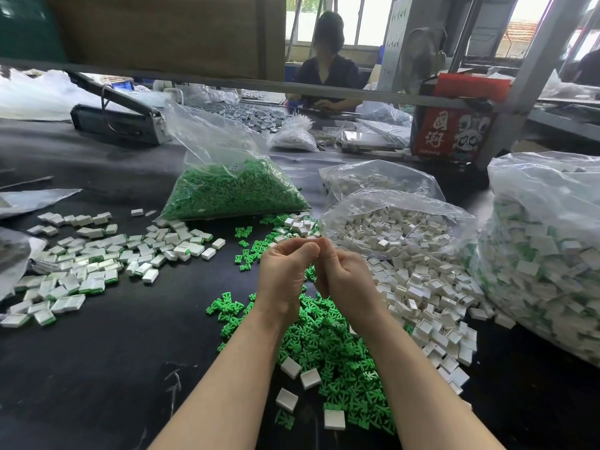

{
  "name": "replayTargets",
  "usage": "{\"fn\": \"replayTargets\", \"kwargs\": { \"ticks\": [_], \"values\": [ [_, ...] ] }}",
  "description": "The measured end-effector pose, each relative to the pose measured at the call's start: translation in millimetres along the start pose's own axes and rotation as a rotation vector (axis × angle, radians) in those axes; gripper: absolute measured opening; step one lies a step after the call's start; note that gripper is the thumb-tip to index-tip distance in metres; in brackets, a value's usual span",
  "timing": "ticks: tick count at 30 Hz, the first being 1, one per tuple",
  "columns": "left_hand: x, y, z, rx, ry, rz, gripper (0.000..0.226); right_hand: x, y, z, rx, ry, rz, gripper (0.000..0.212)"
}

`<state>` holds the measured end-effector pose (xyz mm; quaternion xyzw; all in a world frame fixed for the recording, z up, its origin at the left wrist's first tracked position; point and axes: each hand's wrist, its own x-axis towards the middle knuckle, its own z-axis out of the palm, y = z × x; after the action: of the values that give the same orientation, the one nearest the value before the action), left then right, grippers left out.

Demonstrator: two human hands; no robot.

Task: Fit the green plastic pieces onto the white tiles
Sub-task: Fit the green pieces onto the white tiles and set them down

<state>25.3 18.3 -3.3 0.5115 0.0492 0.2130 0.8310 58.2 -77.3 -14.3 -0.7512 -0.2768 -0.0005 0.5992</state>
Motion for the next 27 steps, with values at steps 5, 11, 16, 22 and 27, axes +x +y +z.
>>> {"fn": "replayTargets", "kwargs": {
  "ticks": [5,11,16,22,27],
  "values": [
    [2,-3,-3,0.016,0.001,-0.003,0.046,1,2,0,0.003,-0.009,0.013,0.063],
    [1,-4,-2,0.017,0.003,-0.016,0.047,1,2,-1,-0.016,-0.004,0.021,0.065],
    [0,2,-2,0.048,0.020,-0.019,0.023,1,-5,-3,0.238,-0.058,0.122,0.057],
    [-3,8,-5,0.112,-0.001,-0.030,0.011,1,-7,-8,0.490,-0.101,0.294,0.052],
    [0,8,-11,0.199,0.009,-0.026,0.011,2,-9,-7,0.498,-0.106,0.309,0.051]
  ]
}}
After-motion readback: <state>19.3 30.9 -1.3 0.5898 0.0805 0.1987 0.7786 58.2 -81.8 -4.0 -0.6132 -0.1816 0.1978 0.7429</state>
